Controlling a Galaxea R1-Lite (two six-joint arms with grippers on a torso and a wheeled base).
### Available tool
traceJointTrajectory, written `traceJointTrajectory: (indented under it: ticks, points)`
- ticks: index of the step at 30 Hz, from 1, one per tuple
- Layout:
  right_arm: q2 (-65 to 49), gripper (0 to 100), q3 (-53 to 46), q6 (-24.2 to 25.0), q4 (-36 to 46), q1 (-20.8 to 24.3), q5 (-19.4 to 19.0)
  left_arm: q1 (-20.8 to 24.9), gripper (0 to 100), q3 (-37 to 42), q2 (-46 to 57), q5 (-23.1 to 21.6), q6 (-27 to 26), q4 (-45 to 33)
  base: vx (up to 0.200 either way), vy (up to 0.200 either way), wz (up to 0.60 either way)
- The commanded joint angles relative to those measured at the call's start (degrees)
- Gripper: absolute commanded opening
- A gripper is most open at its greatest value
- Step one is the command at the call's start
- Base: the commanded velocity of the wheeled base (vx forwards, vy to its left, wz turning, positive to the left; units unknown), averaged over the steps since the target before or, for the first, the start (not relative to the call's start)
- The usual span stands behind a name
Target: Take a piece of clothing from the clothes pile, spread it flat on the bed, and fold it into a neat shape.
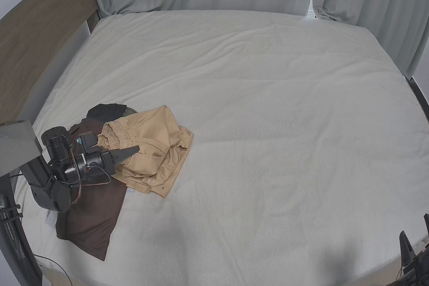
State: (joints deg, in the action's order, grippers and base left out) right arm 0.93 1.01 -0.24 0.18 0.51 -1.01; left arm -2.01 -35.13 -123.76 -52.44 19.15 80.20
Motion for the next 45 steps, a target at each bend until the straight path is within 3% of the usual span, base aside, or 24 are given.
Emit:
traceJointTrajectory:
  ticks: [1,14,27,32,42,45]
  points:
    - [-0.93,100,-1.01,-0.02,-0.01,0.02,-0.04,1.22,0,5.25,1.33,0.50,3.79,7.60,0.000,0.000,0.00]
    - [-0.93,100,-0.92,-0.02,-0.01,-0.07,-0.04,2.36,0,8.24,7.13,2.61,8.89,8.48,0.000,0.000,0.00]
    - [-0.93,100,-1.01,-0.02,-0.01,0.02,-0.04,5.18,0,13.34,12.14,2.87,8.89,8.48,0.000,0.000,0.00]
    - [-0.93,100,-1.01,-0.02,-0.01,-0.07,-0.04,8.25,0,13.95,13.46,7.27,9.15,8.48,0.000,0.000,0.00]
    - [-0.93,100,-1.01,-0.02,-0.01,-0.07,-0.04,10.71,0,15.27,15.21,8.41,11.87,8.39,0.000,0.000,0.00]
    - [-0.93,100,-1.01,-0.02,-0.01,-0.07,-0.04,12.12,0,14.04,15.39,13.95,14.33,8.39,0.000,0.000,0.00]
